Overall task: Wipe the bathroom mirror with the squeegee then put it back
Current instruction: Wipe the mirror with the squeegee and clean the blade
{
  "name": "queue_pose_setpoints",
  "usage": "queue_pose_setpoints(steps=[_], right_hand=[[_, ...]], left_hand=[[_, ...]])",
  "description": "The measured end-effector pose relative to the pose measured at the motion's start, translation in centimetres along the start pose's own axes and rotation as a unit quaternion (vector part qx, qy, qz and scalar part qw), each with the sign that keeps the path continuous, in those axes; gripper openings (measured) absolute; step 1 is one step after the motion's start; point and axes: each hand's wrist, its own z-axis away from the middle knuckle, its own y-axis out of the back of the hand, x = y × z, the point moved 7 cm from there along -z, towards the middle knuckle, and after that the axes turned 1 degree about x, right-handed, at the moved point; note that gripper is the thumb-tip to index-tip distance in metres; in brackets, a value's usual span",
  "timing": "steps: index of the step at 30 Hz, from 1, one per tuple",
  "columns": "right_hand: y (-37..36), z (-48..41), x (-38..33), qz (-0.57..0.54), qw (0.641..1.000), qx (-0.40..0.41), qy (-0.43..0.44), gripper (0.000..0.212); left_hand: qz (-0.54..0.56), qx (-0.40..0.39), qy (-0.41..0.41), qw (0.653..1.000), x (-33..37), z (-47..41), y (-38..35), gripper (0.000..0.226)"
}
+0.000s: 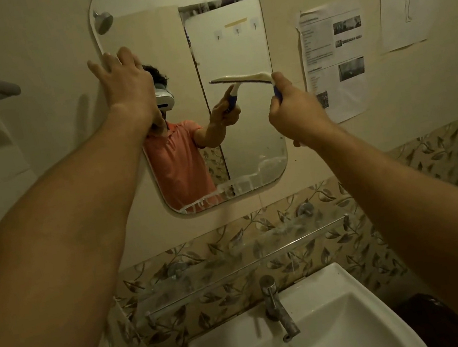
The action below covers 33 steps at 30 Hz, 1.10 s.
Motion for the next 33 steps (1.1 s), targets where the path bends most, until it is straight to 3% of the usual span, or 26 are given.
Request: queue_pose_setpoints(steps=[7, 22, 33], right_hand=[[-3.0, 4.0, 4.3, -0.012, 0.998, -0.046, -0.036, 0.056], [-7.5, 8.5, 9.7, -0.013, 0.997, -0.059, -0.049, 0.057], [-6.8, 8.7, 11.5, -0.032, 0.994, -0.087, -0.052, 0.055]], left_hand=[[-0.007, 0.008, -0.005, 1.000, 0.0, 0.0, 0.0, 0.130], [0.010, 0.021, -0.006, 1.000, -0.3, -0.1, -0.4, 0.133], [0.020, 0.015, -0.004, 1.000, -0.2, -0.1, -0.5, 0.139]])
